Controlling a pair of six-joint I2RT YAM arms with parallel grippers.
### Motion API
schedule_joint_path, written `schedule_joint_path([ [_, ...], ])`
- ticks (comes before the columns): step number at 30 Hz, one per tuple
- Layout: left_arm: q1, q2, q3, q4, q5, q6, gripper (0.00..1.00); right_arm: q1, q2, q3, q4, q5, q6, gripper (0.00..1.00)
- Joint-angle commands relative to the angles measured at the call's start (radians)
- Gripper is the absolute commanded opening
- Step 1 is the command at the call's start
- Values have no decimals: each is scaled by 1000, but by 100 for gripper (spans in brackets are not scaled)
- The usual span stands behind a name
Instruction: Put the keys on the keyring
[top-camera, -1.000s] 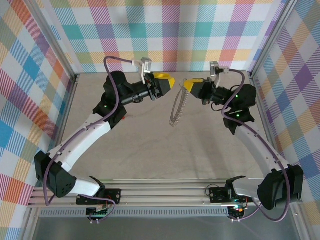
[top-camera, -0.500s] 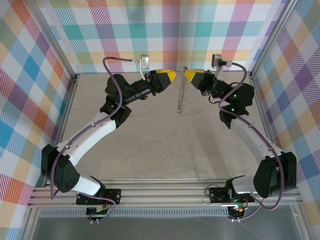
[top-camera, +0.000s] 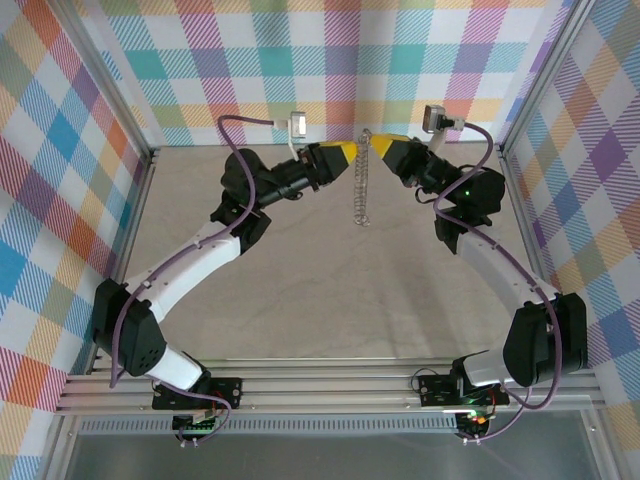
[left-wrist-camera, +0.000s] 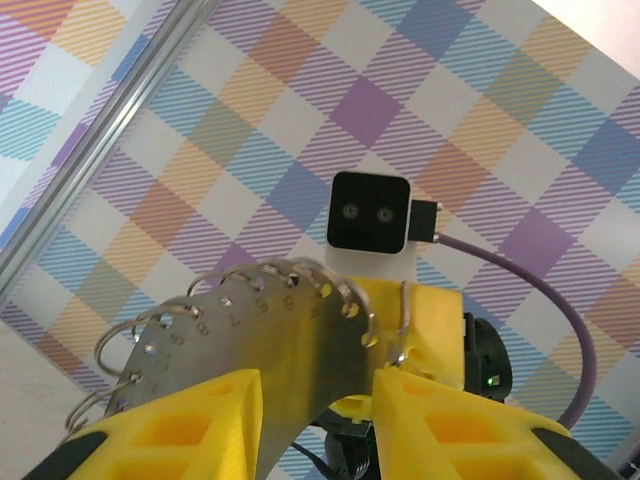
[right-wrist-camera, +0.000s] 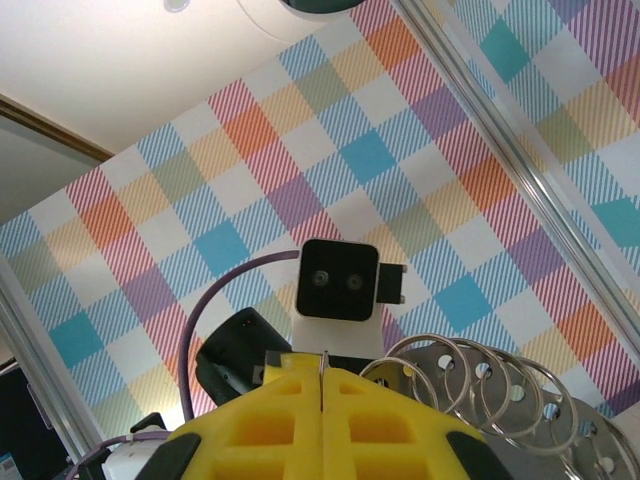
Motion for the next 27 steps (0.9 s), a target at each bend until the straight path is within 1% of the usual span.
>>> schedule_joint_path([
  [1, -20, 5, 48, 62, 14, -11, 34, 0, -11, 21, 77, 25, 17, 0],
  [9, -25, 0, 52, 60, 1, -5, 36, -1, -17, 2, 75, 25, 13, 0],
  [27, -32, 4, 83, 28, -6, 23, 53, 0, -12, -13, 76, 16, 17, 0],
])
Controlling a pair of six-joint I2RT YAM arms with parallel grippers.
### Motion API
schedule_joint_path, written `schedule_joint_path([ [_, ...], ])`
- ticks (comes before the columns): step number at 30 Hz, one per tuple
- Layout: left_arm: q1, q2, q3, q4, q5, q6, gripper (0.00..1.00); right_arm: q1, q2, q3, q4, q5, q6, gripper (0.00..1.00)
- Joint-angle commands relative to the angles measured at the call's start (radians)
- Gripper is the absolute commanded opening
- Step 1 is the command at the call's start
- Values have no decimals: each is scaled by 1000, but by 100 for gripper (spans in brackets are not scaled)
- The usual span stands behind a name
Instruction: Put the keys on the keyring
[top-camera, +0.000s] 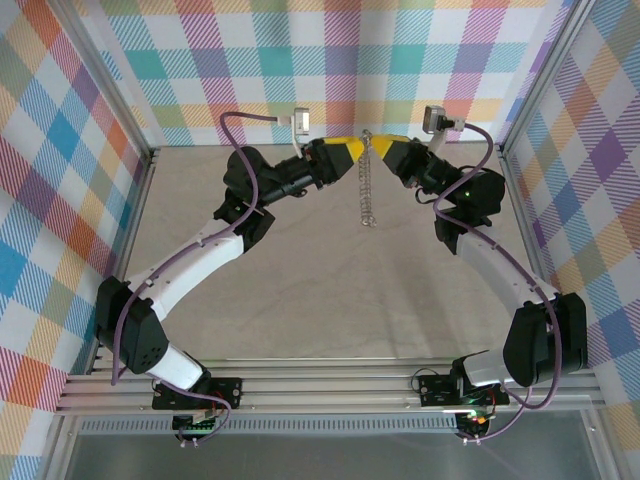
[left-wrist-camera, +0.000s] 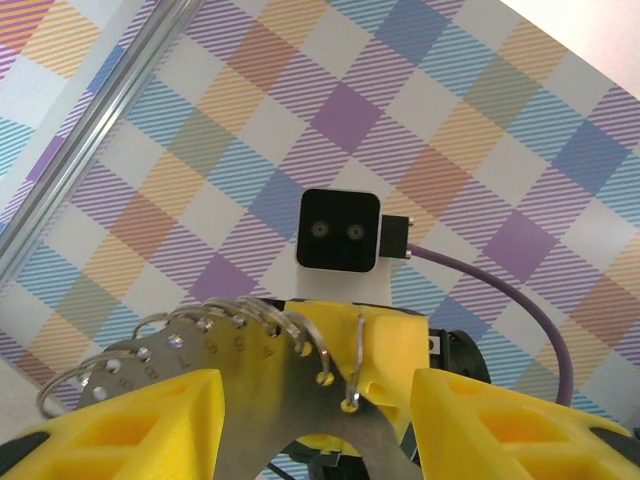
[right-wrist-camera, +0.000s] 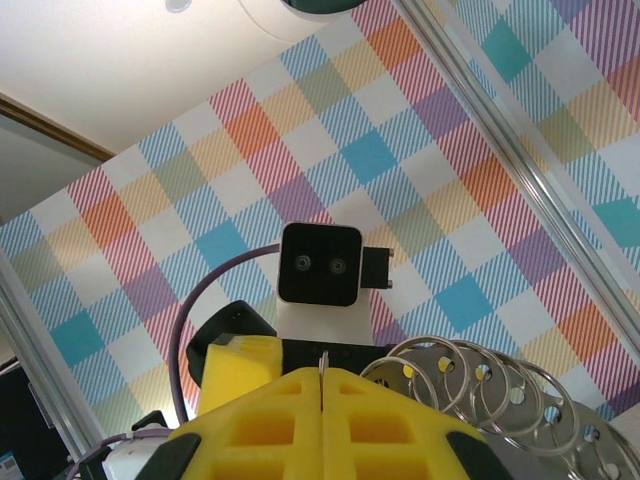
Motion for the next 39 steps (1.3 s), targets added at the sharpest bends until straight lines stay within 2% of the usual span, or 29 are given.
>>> schedule_joint_path([
  [1, -16, -8, 45, 12, -2, 20, 54, 0, -11, -7, 63, 17, 14, 0],
  [5, -18, -3, 54, -6, 2, 31, 54, 0, -12, -9, 63, 17, 14, 0],
  [15, -24, 16, 71, -14, 15, 37, 40, 0, -7, -5, 61, 5, 18, 0],
  [39, -30, 28, 83, -24, 23, 45, 18, 0, -10, -9, 55, 1, 15, 0],
])
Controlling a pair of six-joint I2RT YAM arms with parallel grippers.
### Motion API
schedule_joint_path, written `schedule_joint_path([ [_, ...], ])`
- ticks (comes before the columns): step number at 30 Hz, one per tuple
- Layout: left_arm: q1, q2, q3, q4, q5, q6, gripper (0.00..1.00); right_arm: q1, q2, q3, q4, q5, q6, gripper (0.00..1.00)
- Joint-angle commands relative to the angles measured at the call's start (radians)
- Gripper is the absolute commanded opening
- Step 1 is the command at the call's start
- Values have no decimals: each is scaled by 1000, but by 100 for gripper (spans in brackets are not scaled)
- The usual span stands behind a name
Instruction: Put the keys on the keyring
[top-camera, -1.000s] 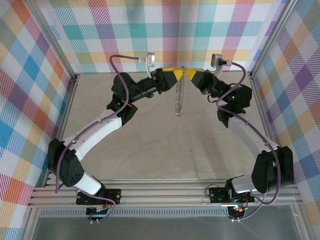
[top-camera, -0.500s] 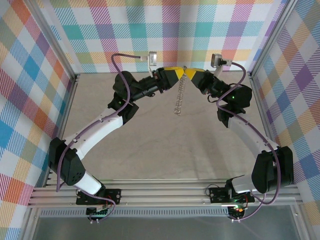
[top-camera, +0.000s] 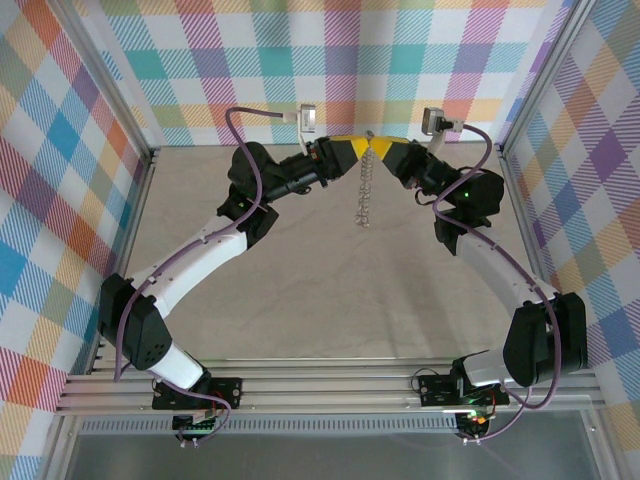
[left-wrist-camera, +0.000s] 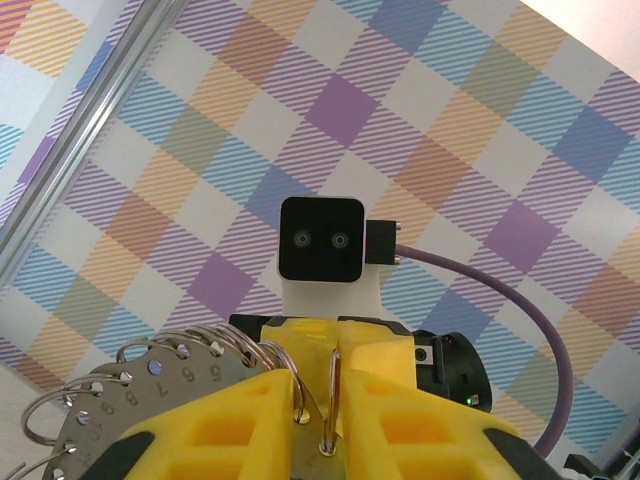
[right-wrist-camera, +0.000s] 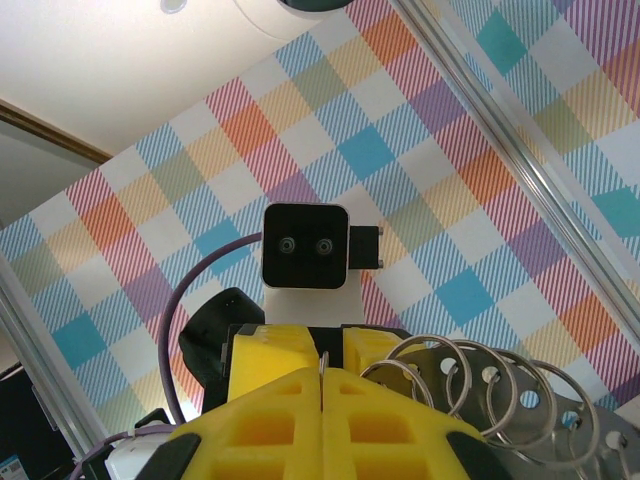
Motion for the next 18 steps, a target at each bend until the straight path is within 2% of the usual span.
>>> schedule_joint_path([
  [1, -17, 1, 33, 11, 16, 13, 16, -1, -10, 2, 55, 2, 4, 0],
  [9, -19, 3, 36, 14, 20, 15, 0, 0, -10, 1, 56, 1, 8, 0],
  [16, -21, 2, 31, 18, 23, 19, 0, 0, -10, 5, 38, 0, 7, 0],
  [17, -21, -2, 27, 21, 18, 23, 0, -1, -13, 6, 21, 3, 3, 6],
  [18, -21, -6, 20, 22, 11, 25, 0, 1, -16, 5, 4, 7, 2, 20],
])
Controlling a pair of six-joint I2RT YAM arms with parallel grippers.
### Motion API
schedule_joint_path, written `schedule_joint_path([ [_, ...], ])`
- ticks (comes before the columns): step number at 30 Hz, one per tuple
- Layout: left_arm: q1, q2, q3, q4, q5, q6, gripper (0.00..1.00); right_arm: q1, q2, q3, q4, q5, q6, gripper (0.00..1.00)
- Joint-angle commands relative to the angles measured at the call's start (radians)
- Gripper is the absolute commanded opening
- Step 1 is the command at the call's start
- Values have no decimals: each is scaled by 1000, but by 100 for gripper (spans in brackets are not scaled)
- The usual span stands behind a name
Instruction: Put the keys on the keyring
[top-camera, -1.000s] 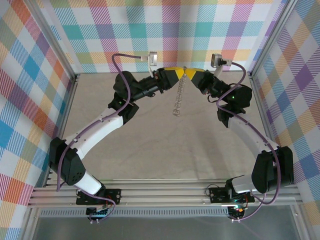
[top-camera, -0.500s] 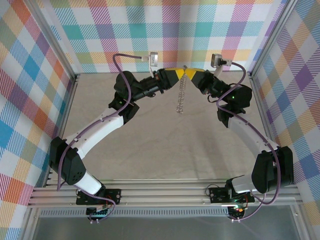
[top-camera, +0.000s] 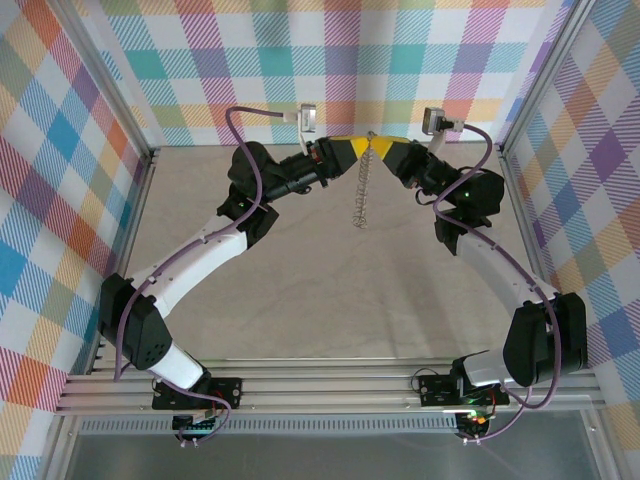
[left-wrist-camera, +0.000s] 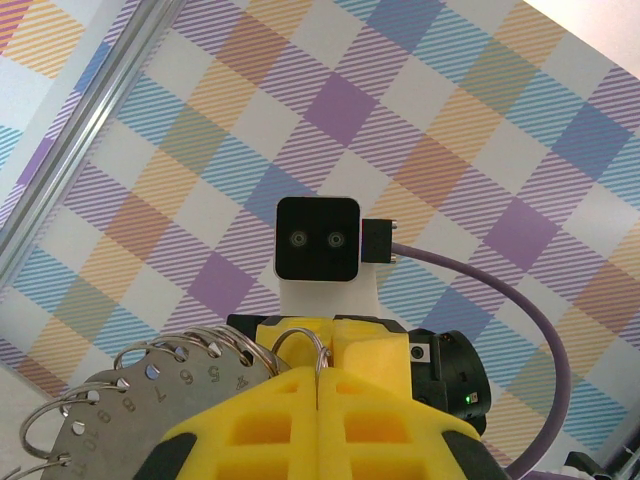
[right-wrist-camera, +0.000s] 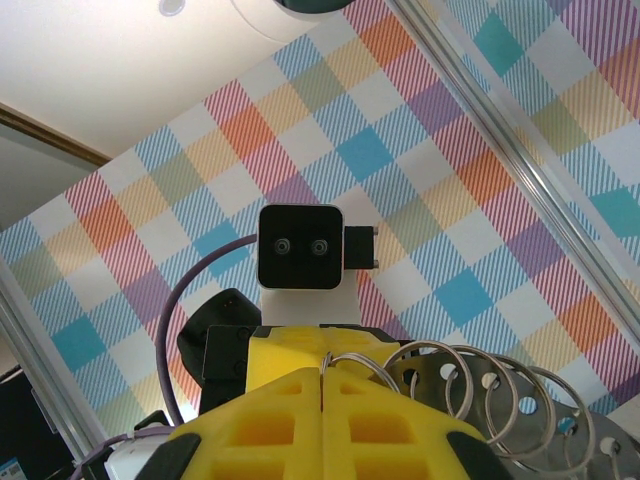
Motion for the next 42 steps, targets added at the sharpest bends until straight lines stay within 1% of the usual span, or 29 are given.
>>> schedule_joint_path([
  [1, -20, -14, 8, 25, -1, 24, 0, 2, -22, 4, -7, 11, -5, 32],
  [2, -20, -24, -5, 24, -16, 37, 0, 2, -30, 0, -29, 15, -11, 42],
  [3, -20, -39, -23, 17, -42, 55, 0, 1, -42, -5, -54, 16, -21, 49],
  [5, -18, -73, -57, -4, -87, 97, 0, 2, -71, -20, -114, 18, -43, 58],
  [6, -16, -90, -70, -23, -102, 120, 0, 2, -92, -31, -155, 18, -59, 61],
  [11, 8, -181, -106, -140, -155, 231, 0, 2, -207, -100, -398, 28, -150, 66],
  [15, 55, -244, -133, -216, -199, 284, 0, 15, -291, -131, -697, 56, -270, 68],
  [18, 97, -282, -144, -262, -209, 311, 0, 52, -304, -142, -865, 97, -358, 69],
  [20, 128, -303, -150, -296, -220, 333, 0, 98, -286, -141, -945, 137, -425, 69],
  [23, 187, -325, -158, -334, -232, 341, 0, 187, -215, -128, -1024, 203, -499, 69],
  [25, 229, -333, -159, -351, -240, 337, 0, 251, -134, -90, -1090, 251, -560, 69],
  [28, 286, -337, -153, -367, -246, 325, 0, 322, -7, -10, -1178, 312, -643, 68],
  [35, 377, -313, -115, -410, -255, 325, 0, 397, 297, 204, -1263, 402, -713, 63],
  [38, 415, -285, -99, -421, -257, 320, 0, 424, 434, 327, -1316, 428, -750, 60],
  [42, 470, -255, -83, -425, -240, 300, 0, 460, 601, 493, -1384, 484, -799, 59],
])
